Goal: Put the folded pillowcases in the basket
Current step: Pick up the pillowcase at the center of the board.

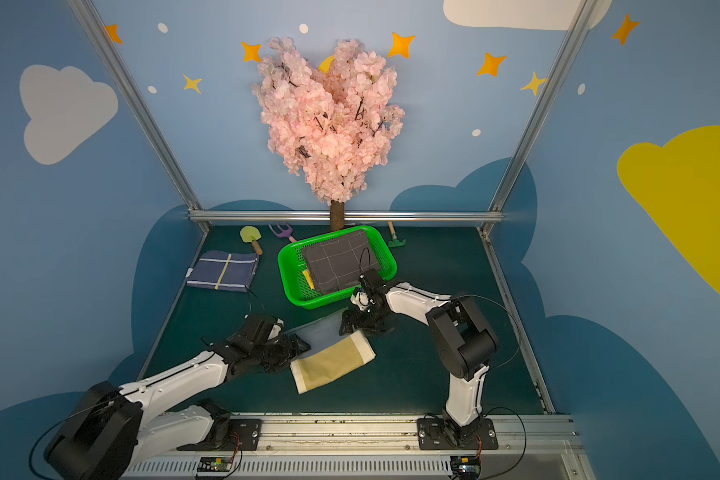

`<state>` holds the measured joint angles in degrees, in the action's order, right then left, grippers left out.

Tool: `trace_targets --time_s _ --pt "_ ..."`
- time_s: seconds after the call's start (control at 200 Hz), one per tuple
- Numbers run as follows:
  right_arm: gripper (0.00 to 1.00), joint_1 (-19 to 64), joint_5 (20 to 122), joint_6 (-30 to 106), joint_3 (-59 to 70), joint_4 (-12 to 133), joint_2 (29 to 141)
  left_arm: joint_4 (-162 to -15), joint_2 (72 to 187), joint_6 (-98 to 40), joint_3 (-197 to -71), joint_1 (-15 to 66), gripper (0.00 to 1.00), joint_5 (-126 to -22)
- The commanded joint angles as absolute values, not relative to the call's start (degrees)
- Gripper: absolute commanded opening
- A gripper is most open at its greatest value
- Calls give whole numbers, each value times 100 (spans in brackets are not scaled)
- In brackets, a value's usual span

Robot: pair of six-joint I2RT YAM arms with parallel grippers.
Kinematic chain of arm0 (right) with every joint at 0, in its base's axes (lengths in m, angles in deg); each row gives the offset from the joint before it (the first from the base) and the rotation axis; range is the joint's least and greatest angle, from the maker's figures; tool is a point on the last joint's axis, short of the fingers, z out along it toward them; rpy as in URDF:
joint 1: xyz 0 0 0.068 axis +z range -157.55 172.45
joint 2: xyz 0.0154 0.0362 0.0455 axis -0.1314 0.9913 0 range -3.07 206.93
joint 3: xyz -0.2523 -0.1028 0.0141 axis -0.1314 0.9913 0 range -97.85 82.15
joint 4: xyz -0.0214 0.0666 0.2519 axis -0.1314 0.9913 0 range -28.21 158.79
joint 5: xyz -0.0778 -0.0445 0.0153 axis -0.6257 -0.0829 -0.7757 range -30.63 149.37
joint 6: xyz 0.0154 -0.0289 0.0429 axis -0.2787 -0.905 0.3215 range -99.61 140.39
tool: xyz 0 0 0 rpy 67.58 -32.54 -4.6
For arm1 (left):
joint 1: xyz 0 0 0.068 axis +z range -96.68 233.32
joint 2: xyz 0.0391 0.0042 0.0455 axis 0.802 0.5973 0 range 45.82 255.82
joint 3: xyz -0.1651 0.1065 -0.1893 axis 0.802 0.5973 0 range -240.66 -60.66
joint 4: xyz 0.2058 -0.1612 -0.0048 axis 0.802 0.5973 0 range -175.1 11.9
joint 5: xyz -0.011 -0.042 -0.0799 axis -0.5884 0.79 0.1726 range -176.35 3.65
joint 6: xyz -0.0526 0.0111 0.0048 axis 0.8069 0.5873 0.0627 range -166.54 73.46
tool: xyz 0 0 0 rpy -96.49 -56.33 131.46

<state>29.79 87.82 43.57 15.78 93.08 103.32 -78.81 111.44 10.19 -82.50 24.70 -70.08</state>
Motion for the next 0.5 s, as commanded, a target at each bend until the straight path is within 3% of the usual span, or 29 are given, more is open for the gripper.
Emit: trace_targets --time_s 0.0,0.25,0.496 --pt "92 3123 8926 4335 1672 9111 10713 -6798 11042 851 -7974 2475 79 -7235" --pt "86 3180 9080 4436 1788 8923 10747 -6049 9911 915 -8089 2476 82 -7698" --pt "83 3376 9106 4587 1907 8782 10679 -6435 10008 1171 -7680 2476 82 -7570"
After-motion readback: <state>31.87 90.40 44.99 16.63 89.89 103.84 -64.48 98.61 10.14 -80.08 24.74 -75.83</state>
